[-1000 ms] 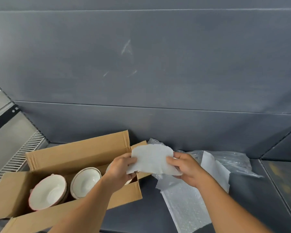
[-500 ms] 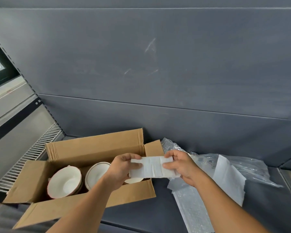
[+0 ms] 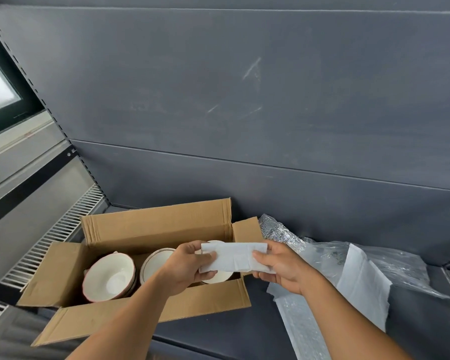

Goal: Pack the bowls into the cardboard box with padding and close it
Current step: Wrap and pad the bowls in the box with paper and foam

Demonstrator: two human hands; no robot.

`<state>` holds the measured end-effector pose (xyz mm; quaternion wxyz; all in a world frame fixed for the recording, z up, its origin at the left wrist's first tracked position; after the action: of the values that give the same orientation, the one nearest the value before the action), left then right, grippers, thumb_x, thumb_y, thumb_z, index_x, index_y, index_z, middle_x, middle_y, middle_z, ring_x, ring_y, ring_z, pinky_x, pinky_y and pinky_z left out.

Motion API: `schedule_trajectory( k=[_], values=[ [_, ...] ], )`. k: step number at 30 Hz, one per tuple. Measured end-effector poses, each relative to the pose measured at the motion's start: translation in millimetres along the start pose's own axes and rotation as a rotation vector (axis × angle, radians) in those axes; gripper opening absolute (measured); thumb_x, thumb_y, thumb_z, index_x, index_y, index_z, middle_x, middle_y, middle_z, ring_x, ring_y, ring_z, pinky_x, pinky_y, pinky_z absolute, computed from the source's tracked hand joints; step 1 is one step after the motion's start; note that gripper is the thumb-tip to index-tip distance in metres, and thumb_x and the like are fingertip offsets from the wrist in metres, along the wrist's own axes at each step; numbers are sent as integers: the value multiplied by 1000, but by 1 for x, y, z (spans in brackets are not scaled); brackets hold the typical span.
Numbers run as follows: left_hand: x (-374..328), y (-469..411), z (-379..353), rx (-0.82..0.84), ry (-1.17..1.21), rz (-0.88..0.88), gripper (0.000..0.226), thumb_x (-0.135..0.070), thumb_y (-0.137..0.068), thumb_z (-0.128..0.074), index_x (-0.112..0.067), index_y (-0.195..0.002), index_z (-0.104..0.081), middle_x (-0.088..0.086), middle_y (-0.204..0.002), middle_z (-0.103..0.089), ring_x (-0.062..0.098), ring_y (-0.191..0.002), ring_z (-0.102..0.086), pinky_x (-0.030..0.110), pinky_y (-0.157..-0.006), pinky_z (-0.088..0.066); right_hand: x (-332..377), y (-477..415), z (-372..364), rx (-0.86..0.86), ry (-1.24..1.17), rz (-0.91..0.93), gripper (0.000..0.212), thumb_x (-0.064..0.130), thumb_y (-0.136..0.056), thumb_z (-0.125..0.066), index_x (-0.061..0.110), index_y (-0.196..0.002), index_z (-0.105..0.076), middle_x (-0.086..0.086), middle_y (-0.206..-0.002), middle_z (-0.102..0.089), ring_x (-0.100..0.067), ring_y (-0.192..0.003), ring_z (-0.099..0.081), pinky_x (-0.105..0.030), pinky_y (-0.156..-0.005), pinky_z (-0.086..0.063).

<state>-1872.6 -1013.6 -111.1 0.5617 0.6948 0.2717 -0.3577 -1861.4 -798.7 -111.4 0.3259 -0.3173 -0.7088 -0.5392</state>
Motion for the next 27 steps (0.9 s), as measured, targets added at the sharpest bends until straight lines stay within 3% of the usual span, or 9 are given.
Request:
schedule_trajectory(
  k=[5,11,14,16,19,24,27],
  values=[
    [0,4,4,30,186,4,25,-1,-90,-64,-9,-113,-70,18,-123,-59,37,-109,-61,25,-63,-56,-1,-7,-2,15,-164,10,20,-1,-95,-56,4,-112,-65,-14,-85,-68,-14,-54,-60,-16,-46,-51],
    [2,7,12,41,295,42,24,5,-93,-53,2,-103,-74,22,-120,-60,27,-86,-61,25,-64,-57,2,-10,-5,35,-223,-17,23,-13,-91,-50,-5,-108,-64,-25,-90,-67,-23,-62,-65,-22,-51,-55],
    [5,9,16,85,322,59,24,-2,-86,-61,6,-107,-71,20,-116,-61,25,-88,-60,25,-68,-56,2,-9,-11,71,-238,-53,17,2,-92,-57,-4,-94,-73,-23,-88,-69,-25,-69,-66,-25,-56,-58],
    [7,8,17,81,271,62,29,-11,-82,-71,4,-107,-72,16,-117,-63,28,-99,-60,27,-73,-55,0,-12,-13,42,-168,-69,17,11,-90,-64,-1,-88,-75,-19,-86,-70,-24,-69,-67,-26,-56,-57],
    [7,1,23,-18,106,10,14,-2,-82,-72,-1,-96,-76,14,-120,-64,33,-115,-57,34,-87,-56,-3,-21,-13,-22,15,-22,9,-4,-84,-68,2,-87,-73,-16,-94,-70,-23,-75,-70,-25,-56,-56],
    [0,-8,33,-138,-172,-109,25,2,-81,-74,-17,-98,-73,5,-117,-60,28,-108,-58,35,-83,-60,4,-31,-22,-72,224,72,23,-11,-84,-67,10,-93,-68,-11,-109,-60,-28,-94,-67,-29,-63,-60],
    [-3,-14,41,-254,-325,-144,16,-4,-83,-74,-16,-93,-72,4,-107,-65,24,-99,-63,28,-74,-61,10,-37,-26,-116,406,138,26,-7,-86,-66,16,-98,-69,-8,-108,-62,-19,-89,-66,-22,-58,-56]
  ],
)
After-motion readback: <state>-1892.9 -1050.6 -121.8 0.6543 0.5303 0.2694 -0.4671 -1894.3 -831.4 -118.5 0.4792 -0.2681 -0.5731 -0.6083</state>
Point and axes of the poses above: each hand's wrist, its own y-axis away from the middle knuckle, its own z-axis out of the back of the hand, x = y × z, the point moved 5 cm from there along -y, towards the middle knuckle
